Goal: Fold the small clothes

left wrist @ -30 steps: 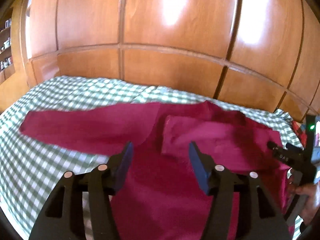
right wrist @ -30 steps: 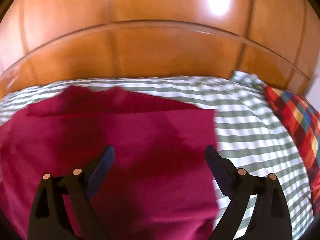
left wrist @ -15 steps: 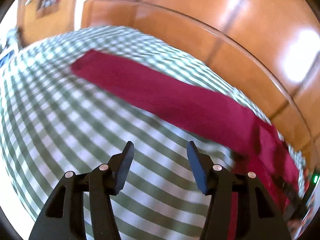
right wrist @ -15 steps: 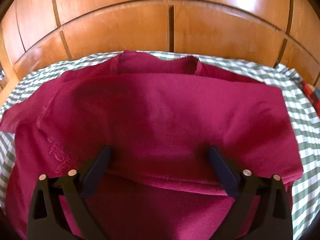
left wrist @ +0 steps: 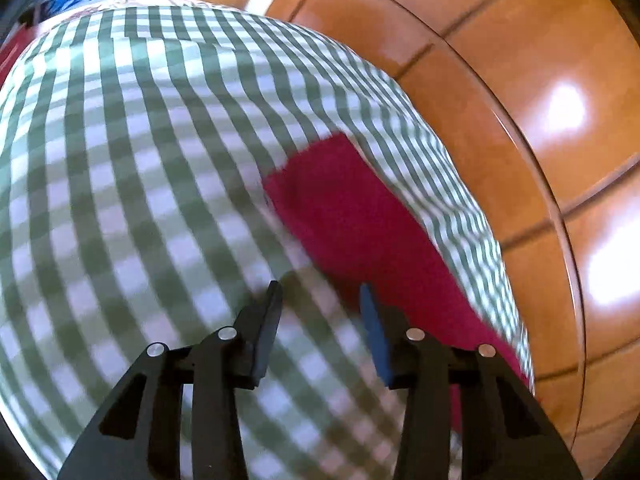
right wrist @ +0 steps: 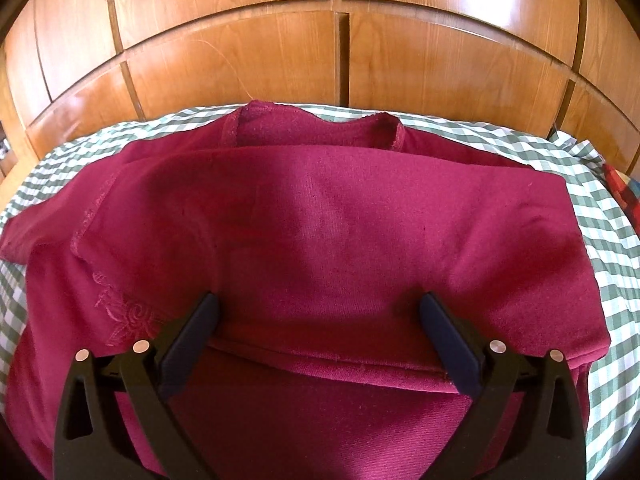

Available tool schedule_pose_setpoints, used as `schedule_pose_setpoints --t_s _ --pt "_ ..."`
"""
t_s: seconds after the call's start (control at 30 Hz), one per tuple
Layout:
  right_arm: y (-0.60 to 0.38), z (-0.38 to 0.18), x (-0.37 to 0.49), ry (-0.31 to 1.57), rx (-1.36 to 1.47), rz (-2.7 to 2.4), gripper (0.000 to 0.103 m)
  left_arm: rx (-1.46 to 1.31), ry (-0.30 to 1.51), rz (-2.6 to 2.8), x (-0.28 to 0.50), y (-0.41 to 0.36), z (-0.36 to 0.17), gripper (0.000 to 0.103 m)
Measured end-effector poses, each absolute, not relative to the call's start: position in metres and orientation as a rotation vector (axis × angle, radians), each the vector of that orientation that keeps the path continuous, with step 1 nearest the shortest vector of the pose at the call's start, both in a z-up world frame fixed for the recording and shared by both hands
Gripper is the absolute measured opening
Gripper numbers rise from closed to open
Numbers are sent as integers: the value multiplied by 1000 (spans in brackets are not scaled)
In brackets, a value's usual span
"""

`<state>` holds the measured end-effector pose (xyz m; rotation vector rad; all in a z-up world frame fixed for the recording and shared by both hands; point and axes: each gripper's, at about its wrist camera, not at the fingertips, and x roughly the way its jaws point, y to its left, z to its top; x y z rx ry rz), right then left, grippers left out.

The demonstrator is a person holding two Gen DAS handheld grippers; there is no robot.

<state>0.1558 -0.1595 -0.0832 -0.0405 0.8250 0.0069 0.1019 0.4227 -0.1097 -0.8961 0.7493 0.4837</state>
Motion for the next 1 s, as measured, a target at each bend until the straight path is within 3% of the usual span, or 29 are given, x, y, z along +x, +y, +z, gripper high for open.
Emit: schedule_pose_setpoints --t_s 0.17,0.2,0.23,0.27,0.43,0.7,1.0 --pt "-159 -84 156 821 -50 2 99 -835 782 564 130 438 -113 37" --pt "-159 -85 156 820 -50 2 99 -813 792 582 136 439 -113 31" --pt "-159 -85 156 820 -49 3 99 -778 810 596 143 438 -113 14" --pt "-159 -85 156 820 -49 3 99 -762 826 591 150 438 -113 7" --pt "-159 -85 156 820 -51 2 99 -702 768 478 158 406 -83 5" --pt "-160 -85 156 819 -46 6 99 -518 641 99 153 255 -13 5" --pt "-162 -84 156 815 -23 16 99 -379 795 -175 161 87 -57 9"
